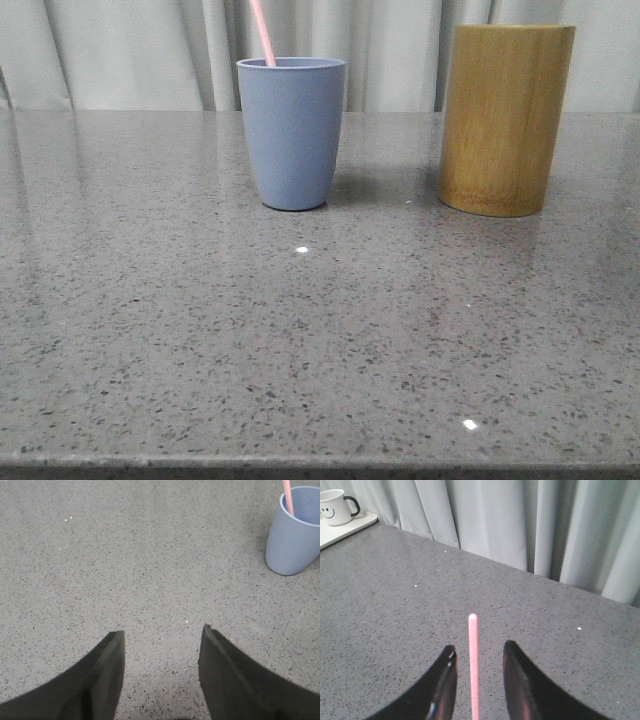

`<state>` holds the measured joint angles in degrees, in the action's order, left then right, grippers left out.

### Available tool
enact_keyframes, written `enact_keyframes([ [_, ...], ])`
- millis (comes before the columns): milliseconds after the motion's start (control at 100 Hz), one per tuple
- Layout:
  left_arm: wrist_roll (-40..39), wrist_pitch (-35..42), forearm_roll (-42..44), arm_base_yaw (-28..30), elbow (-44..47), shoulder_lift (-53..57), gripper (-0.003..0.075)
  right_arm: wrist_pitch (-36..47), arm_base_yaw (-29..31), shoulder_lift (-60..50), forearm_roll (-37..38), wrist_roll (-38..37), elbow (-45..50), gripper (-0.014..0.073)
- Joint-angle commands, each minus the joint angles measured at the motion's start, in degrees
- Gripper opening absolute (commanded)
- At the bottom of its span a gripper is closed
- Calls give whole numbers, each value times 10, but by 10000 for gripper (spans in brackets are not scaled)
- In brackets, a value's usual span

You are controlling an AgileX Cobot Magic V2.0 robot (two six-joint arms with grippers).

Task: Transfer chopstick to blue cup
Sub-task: 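Open the right gripper to release the chopstick and withdraw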

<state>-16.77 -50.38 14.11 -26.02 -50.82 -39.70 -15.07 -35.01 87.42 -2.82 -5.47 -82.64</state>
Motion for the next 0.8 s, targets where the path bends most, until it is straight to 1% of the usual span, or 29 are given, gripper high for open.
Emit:
enact_keyframes([
  [0,-11,46,11,-4,-14,2,348,39,21,-57,7,6,12,255],
  [100,-11,70,11,-4,-8,14,348,39,45,-96,8,6,57,255],
  [190,-28,90,17,-4,0,28,348,39,70,-135,8,6,97,255],
  [410,-68,90,60,-4,25,53,348,40,121,-237,21,6,203,255],
  [500,-71,93,62,-4,37,61,342,40,136,-279,28,6,241,253],
  [620,-83,94,62,-4,50,71,301,40,156,-334,28,6,291,253],
  [790,-83,111,62,-4,72,93,224,35,186,-411,28,6,359,252],
])
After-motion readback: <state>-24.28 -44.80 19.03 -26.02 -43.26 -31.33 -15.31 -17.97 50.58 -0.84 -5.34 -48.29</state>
